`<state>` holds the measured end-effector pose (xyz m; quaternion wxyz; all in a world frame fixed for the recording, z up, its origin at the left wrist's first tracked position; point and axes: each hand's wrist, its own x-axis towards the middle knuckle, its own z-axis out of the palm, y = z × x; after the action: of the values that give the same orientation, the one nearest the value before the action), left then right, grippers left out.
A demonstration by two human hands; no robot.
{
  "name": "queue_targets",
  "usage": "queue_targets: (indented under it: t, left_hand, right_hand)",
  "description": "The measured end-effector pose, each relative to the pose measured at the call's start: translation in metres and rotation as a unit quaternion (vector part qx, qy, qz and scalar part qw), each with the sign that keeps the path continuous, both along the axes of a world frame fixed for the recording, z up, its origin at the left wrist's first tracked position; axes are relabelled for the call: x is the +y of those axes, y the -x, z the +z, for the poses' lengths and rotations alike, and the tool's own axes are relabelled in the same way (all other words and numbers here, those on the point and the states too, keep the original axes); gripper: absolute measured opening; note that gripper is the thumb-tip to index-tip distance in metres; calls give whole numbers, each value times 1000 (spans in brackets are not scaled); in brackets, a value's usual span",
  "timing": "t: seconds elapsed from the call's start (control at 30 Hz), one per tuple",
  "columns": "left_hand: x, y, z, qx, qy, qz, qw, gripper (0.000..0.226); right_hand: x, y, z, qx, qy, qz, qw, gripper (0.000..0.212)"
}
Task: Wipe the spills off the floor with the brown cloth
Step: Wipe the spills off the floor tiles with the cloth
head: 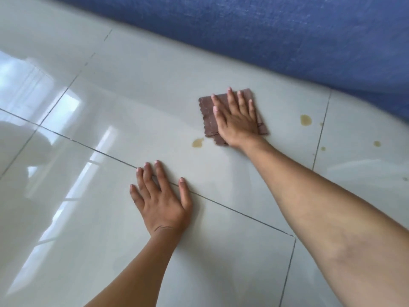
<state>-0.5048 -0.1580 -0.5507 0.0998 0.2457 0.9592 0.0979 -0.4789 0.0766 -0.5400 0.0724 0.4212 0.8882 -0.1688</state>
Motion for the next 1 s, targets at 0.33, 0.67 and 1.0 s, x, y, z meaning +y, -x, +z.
queue_targets:
  t: [0.33,0.67,1.0]
  left_hand:
    - [-2,0,2,-11,-8,0,1000,69]
    - [0,2,-4,4,-2,3,1000,70]
    - [-1,2,0,-12,-6,4,1000,70]
  right_hand:
    - [2,-161,5,-65,-51,162,983,63]
    - [44,-58,2,-34,-20,-198,979,62]
    - [-45,-121,-5,5,-57,212,976,60]
